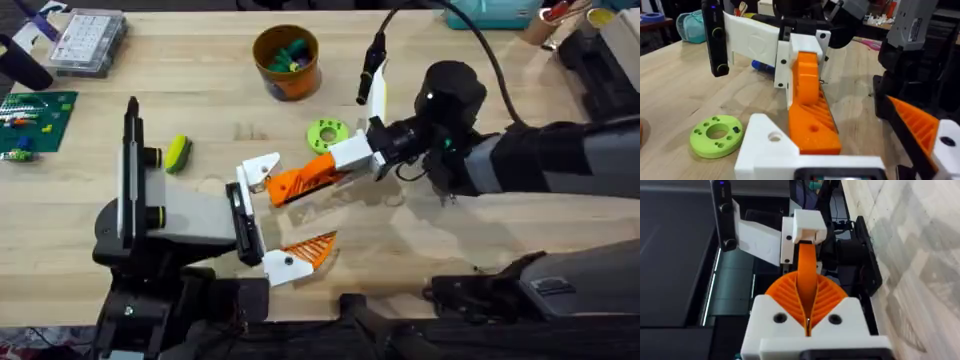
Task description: Pick up the gripper from the table and insert it into the empty holder that is missing its gripper. Then pick up a screw, insert it into the mounting hole, and use the screwdriver to tighten it. Finally, clean up the table by picking up the vegetable and placing it into the bucket.
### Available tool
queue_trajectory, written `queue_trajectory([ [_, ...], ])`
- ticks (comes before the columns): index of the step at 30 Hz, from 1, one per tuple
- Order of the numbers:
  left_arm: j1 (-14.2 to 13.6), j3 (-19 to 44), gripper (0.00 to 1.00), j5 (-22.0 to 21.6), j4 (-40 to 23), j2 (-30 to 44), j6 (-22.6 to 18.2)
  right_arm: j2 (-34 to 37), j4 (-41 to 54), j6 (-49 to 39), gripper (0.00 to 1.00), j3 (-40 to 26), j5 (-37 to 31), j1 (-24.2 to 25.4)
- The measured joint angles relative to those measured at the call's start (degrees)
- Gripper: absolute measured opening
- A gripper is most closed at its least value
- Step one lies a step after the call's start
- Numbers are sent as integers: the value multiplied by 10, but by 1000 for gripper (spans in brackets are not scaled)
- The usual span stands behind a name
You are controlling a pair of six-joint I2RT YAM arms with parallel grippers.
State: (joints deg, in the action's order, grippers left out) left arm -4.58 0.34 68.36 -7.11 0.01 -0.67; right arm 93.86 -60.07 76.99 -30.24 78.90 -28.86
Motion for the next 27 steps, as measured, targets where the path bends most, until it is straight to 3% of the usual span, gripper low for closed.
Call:
queue_trajectory([
  [27,0,0,990,0,0,0,0,0,-1,19,12,0,-6,0],
])
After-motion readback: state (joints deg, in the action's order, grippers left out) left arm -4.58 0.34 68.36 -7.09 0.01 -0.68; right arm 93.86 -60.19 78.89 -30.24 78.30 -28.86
